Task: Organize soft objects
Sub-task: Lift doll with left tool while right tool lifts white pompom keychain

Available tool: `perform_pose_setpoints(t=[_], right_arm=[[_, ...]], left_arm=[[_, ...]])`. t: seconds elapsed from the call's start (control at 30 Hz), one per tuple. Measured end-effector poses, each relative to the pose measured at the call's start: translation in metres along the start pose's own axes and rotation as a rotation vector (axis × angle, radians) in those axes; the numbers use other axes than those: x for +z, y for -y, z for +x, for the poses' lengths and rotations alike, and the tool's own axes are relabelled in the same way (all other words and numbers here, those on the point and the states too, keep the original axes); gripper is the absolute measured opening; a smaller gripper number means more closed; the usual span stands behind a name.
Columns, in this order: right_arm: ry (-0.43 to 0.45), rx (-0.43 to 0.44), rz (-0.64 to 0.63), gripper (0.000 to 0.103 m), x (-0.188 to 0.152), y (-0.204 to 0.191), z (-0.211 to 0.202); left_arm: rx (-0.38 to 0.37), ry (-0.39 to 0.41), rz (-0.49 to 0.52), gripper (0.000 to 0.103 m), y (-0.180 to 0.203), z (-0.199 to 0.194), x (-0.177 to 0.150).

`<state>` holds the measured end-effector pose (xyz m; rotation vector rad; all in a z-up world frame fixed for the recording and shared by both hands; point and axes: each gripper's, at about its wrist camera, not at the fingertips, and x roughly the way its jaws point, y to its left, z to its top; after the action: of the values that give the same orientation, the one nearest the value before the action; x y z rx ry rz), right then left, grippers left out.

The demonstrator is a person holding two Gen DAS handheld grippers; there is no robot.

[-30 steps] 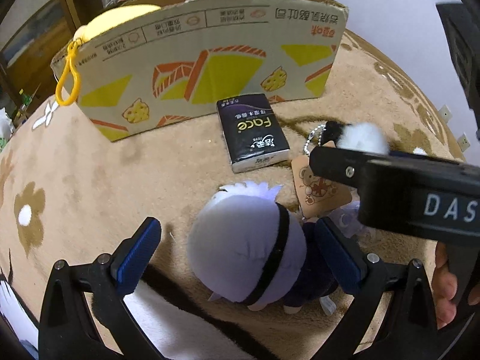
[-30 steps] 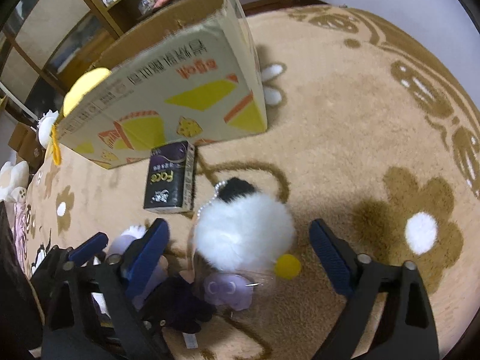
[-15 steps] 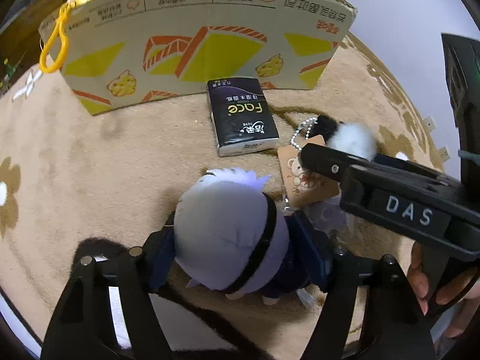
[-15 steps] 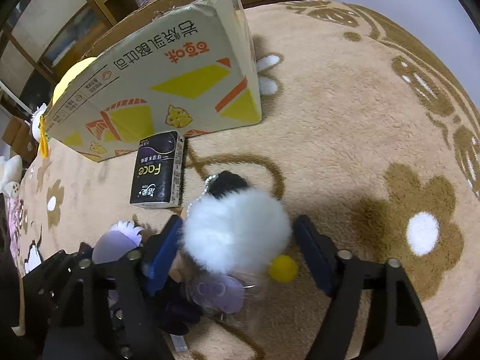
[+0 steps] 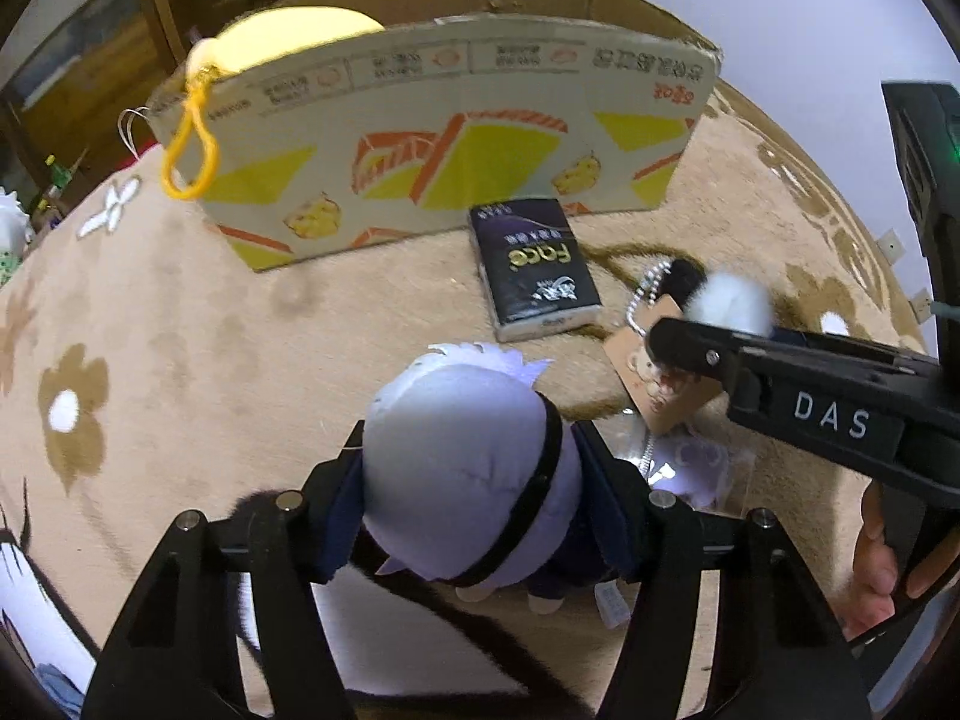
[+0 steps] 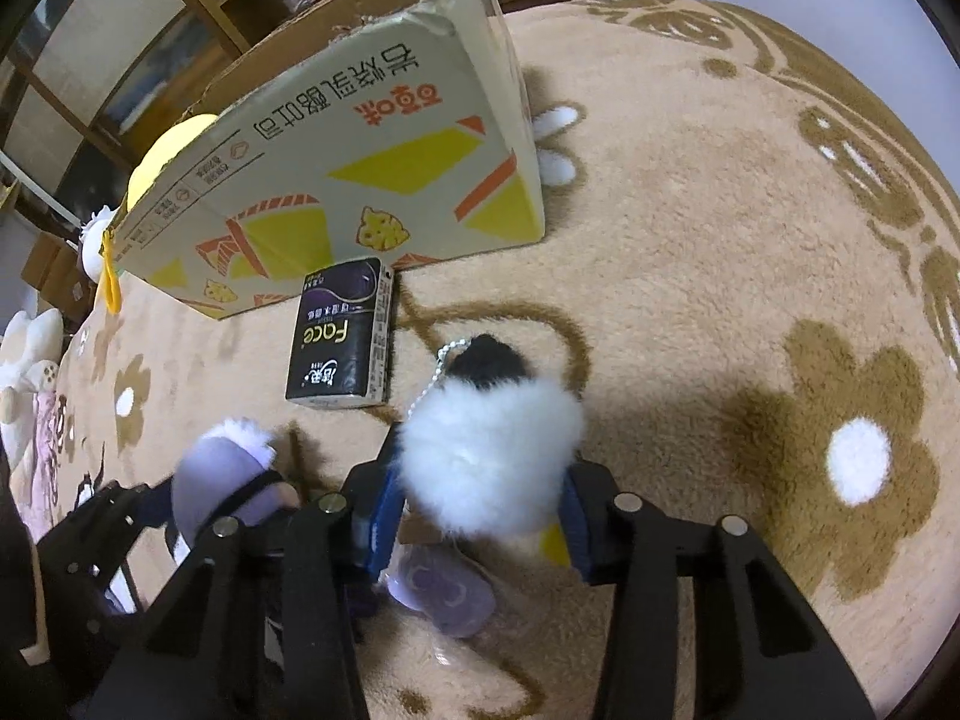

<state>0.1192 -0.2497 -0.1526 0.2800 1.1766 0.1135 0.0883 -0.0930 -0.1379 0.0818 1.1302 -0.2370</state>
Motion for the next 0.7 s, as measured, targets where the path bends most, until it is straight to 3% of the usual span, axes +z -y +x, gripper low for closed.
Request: perform_pose_setpoints(t=[0.1,0.2,0.33,0.37,0.7], right_arm=[[0.0,-0.007,-0.012,0.045,-0.001,-0.001,-0.001],[0.007,0.01,-0.016,0.029,0.0,-0.003,-0.001],[0.04,0.02,-0.058,0.022,0.0,-0.011,-0.009],[0.054,0.029,-0.071,0.009,0.001,-0.014,-0.012],[0.21,0.103,-0.121,0.008,0.004,-0.028,-0.054]], left_arm=[[0.015,0.02,-0.018,0.063,-0.01,-0.006,0.0],[0.032,0.053,-0.035,0.063,-0.016,-0.014,0.002],[0.067,0.108,-0.042,0.063,-0.023,-0.028,0.003],[0.078,0.125,-0.042,0.063,-0.024,-0.032,0.004],[0.167,0.346,-0.051,0.063,-0.036,-0.075,0.015]])
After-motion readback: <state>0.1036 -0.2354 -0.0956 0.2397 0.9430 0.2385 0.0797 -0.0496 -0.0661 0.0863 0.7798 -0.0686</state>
